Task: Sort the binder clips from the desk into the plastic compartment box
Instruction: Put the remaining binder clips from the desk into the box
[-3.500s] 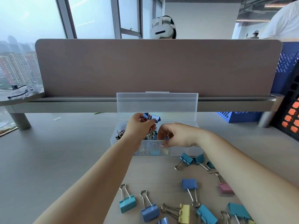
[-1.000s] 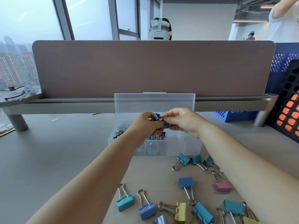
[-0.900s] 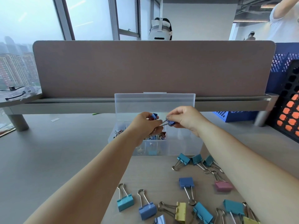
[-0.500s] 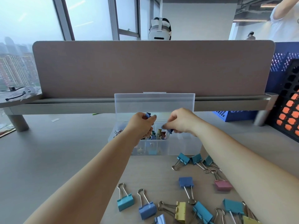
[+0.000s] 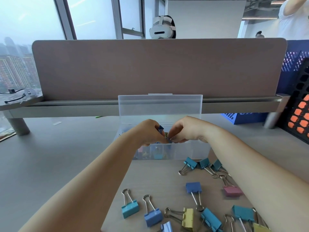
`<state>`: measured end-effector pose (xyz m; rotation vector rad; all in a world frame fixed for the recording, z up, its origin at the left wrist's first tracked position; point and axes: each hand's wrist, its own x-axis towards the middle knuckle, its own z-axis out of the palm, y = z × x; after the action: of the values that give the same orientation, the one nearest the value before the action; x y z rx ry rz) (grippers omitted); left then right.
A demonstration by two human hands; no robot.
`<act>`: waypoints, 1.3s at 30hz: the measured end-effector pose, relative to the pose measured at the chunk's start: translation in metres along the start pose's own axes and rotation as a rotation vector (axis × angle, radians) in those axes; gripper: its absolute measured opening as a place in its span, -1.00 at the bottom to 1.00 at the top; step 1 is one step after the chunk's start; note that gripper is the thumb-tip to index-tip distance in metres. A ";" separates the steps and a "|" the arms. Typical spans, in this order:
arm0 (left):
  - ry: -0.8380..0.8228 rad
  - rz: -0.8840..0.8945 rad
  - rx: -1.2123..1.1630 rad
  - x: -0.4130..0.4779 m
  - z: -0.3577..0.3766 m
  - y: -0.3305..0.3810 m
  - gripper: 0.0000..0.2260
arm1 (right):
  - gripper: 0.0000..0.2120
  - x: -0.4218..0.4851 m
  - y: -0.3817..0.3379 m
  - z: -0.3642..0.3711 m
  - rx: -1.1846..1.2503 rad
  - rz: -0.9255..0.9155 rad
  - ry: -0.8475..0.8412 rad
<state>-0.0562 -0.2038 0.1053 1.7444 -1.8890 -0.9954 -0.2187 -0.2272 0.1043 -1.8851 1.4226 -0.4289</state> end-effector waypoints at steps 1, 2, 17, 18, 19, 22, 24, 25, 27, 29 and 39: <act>0.001 -0.001 0.016 0.001 0.001 0.002 -0.74 | -0.83 0.001 0.001 0.001 -0.045 -0.008 0.007; 0.006 -0.003 0.038 0.002 0.003 0.003 -0.75 | -0.83 0.002 0.002 0.003 -0.108 -0.024 0.031; 0.064 0.025 0.346 0.016 0.004 0.008 -0.78 | -0.87 0.006 0.004 0.007 -0.168 -0.060 0.005; 0.069 0.024 0.379 0.017 0.004 0.009 -0.79 | -0.88 0.007 0.004 0.008 -0.171 -0.063 0.017; 0.079 0.024 0.415 0.019 0.005 0.009 -0.81 | -0.89 0.009 0.004 0.009 -0.171 -0.065 0.035; 0.106 0.021 0.493 0.023 0.009 0.011 -0.88 | -0.85 0.013 0.004 0.014 -0.233 -0.060 0.074; 0.098 0.026 0.505 0.024 0.013 0.010 -0.82 | -0.86 0.013 0.005 0.017 -0.328 -0.055 0.077; 0.080 0.022 0.482 0.024 0.013 0.009 -0.80 | -0.85 0.012 0.006 0.019 -0.353 -0.054 0.075; 0.043 0.012 0.392 0.023 0.011 0.008 -0.79 | -0.82 0.012 0.009 0.019 -0.335 -0.066 0.099; 0.033 0.012 0.325 0.023 0.007 0.006 -0.79 | -0.84 0.010 0.010 0.015 -0.168 -0.064 0.142; 0.118 0.067 0.355 0.031 0.010 0.002 -0.80 | -0.84 0.001 0.006 0.000 -0.074 -0.061 -0.008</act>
<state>-0.0696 -0.2313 0.0939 1.8658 -2.1291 -0.5428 -0.2225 -0.2295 0.1000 -1.9921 1.3960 -0.4027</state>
